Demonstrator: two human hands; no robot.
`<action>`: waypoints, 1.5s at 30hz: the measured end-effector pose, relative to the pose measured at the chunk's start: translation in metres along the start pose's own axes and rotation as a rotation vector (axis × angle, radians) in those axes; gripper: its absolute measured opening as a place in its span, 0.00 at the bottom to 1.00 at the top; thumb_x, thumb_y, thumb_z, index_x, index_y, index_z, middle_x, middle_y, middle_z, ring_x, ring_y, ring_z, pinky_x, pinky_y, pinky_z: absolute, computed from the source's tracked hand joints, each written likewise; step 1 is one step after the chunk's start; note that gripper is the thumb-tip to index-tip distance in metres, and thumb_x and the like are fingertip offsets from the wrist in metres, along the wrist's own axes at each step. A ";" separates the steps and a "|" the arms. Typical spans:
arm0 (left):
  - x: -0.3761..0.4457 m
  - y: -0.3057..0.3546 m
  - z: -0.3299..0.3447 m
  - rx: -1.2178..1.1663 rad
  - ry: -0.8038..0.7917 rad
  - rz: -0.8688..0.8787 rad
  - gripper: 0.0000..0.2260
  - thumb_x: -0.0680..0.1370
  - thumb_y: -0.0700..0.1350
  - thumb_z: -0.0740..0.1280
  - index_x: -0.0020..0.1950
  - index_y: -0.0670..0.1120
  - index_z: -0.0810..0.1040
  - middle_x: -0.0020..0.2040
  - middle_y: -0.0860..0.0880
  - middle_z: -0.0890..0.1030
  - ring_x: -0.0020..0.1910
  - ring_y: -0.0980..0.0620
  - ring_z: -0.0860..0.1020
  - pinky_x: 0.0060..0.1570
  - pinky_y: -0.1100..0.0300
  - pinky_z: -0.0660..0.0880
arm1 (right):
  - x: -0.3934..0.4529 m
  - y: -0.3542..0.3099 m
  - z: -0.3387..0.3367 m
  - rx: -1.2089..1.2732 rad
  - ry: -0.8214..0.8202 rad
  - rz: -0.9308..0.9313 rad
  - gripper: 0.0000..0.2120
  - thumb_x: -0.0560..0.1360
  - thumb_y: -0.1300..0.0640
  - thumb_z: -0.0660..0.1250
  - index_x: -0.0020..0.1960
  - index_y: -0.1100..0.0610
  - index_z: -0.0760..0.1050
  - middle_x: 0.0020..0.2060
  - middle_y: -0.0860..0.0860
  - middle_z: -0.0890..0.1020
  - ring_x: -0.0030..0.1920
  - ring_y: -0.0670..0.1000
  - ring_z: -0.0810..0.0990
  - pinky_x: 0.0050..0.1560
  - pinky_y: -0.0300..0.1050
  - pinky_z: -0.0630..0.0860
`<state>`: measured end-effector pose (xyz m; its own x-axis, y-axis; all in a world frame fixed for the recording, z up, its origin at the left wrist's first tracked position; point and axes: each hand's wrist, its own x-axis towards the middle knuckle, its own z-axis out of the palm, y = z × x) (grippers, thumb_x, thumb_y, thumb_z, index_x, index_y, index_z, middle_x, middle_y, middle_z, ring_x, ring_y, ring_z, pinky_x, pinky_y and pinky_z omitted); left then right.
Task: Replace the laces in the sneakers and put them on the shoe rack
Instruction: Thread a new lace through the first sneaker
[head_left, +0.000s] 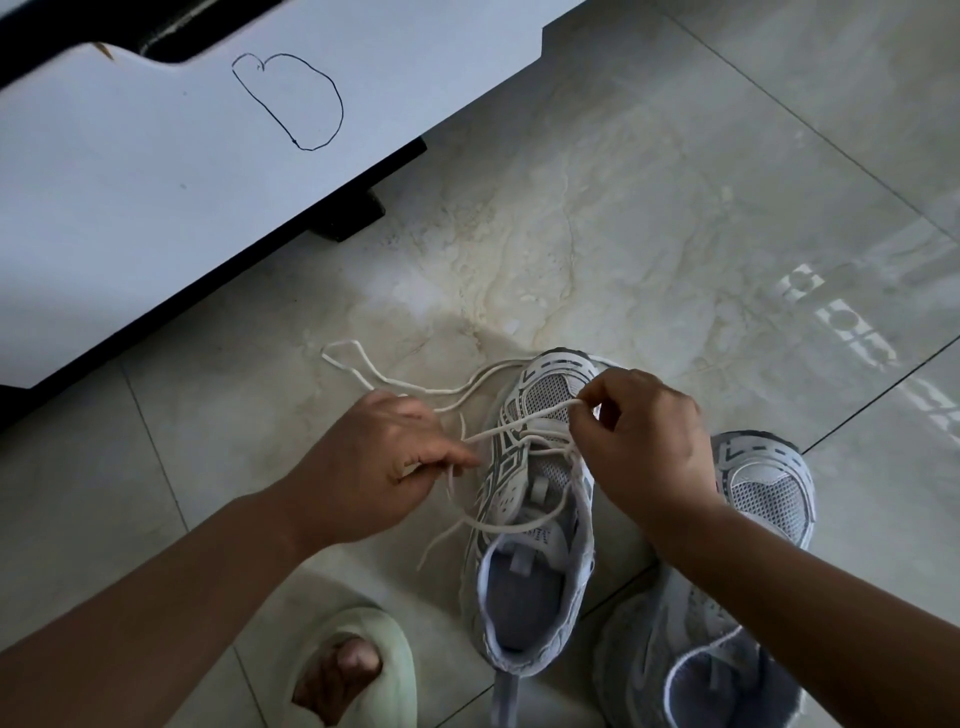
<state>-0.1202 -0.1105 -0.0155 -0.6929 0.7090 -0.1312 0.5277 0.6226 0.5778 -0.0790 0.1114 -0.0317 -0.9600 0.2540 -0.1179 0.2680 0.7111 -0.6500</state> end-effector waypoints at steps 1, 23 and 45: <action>0.000 0.000 -0.001 0.022 0.022 0.016 0.08 0.72 0.49 0.65 0.46 0.54 0.84 0.37 0.57 0.81 0.40 0.60 0.77 0.46 0.59 0.67 | 0.001 -0.001 0.001 0.017 -0.015 0.009 0.03 0.70 0.59 0.68 0.38 0.55 0.75 0.28 0.44 0.70 0.32 0.50 0.71 0.41 0.46 0.68; 0.016 0.024 -0.007 -0.373 0.323 -0.015 0.09 0.74 0.46 0.69 0.48 0.41 0.83 0.40 0.50 0.81 0.38 0.55 0.79 0.38 0.64 0.74 | -0.021 -0.016 0.016 0.199 -0.275 -0.196 0.15 0.64 0.35 0.64 0.48 0.39 0.76 0.44 0.38 0.71 0.51 0.42 0.63 0.54 0.31 0.52; 0.017 0.028 0.022 -0.195 0.169 -0.076 0.07 0.73 0.44 0.69 0.48 0.44 0.84 0.40 0.54 0.78 0.39 0.64 0.74 0.41 0.73 0.69 | -0.014 0.005 0.008 0.143 -0.185 -0.292 0.09 0.67 0.46 0.65 0.36 0.49 0.79 0.31 0.42 0.78 0.37 0.46 0.75 0.42 0.49 0.70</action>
<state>-0.1063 -0.0737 -0.0195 -0.8075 0.5874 -0.0531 0.3779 0.5845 0.7180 -0.0648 0.1057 -0.0391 -0.9962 -0.0783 -0.0375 -0.0206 0.6337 -0.7733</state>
